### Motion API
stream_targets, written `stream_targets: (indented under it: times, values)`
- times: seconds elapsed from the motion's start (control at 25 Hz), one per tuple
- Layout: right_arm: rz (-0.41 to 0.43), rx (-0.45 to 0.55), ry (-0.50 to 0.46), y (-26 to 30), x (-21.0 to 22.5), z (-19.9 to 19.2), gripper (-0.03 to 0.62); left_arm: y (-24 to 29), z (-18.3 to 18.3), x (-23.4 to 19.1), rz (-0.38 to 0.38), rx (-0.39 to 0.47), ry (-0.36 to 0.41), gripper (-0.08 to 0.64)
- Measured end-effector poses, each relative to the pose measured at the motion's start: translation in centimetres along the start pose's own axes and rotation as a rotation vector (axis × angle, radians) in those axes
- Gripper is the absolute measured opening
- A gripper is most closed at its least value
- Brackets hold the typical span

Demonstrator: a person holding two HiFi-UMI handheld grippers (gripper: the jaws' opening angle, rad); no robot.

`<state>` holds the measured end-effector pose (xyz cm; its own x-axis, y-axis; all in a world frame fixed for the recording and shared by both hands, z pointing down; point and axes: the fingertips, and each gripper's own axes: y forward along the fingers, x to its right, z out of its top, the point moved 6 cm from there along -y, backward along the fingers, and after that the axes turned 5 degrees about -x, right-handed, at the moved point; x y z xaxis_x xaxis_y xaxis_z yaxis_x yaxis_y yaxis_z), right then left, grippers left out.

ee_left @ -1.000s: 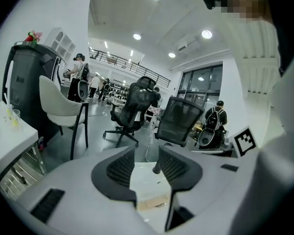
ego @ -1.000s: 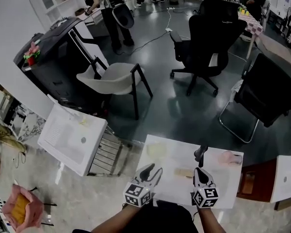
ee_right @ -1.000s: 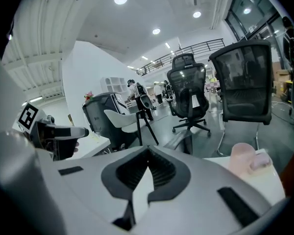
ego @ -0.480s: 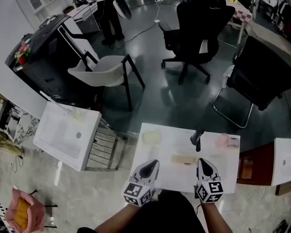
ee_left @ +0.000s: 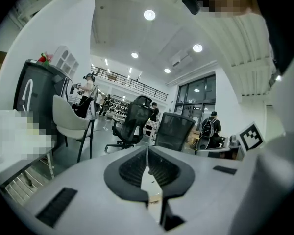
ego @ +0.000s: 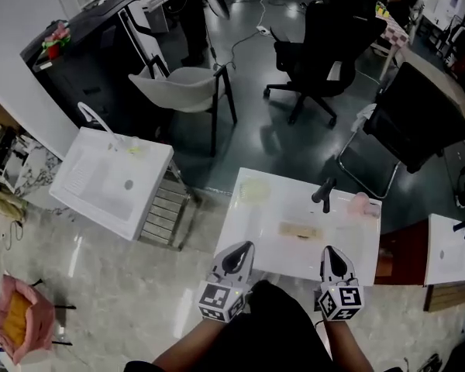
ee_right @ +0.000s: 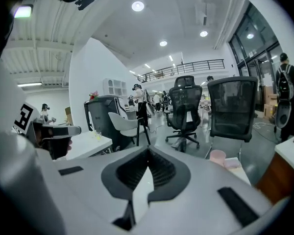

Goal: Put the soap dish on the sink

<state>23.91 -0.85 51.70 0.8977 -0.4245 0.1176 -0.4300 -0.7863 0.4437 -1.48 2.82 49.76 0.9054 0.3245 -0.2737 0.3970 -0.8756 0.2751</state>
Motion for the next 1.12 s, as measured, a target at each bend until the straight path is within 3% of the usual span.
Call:
stream_targets:
  times: [0.32,0.68,0.88,1.12]
  values:
    - [-0.001,-0.005,-0.082,-7.1,-4.3,-1.6,-0.002,-7.8,-1.3,0.5,0.02,0.093,-0.042,0.018]
    - [-0.045,-0.073,-0.061,-13.6,-5.9,-6.4,-0.002,-12.7,-4.6,2.9,-0.013,0.068,-0.043,0.015]
    - [-0.041,-0.008,-0.058,-14.6,-5.0,-6.0,-0.002,-13.6,-4.4,4.6,0.0,0.081,-0.014,0.015]
    - [-0.091,0.038,-0.036,-17.7,-0.3,-6.0,-0.002,-12.7,-4.4,9.7,-0.004,0.085,0.041,0.015]
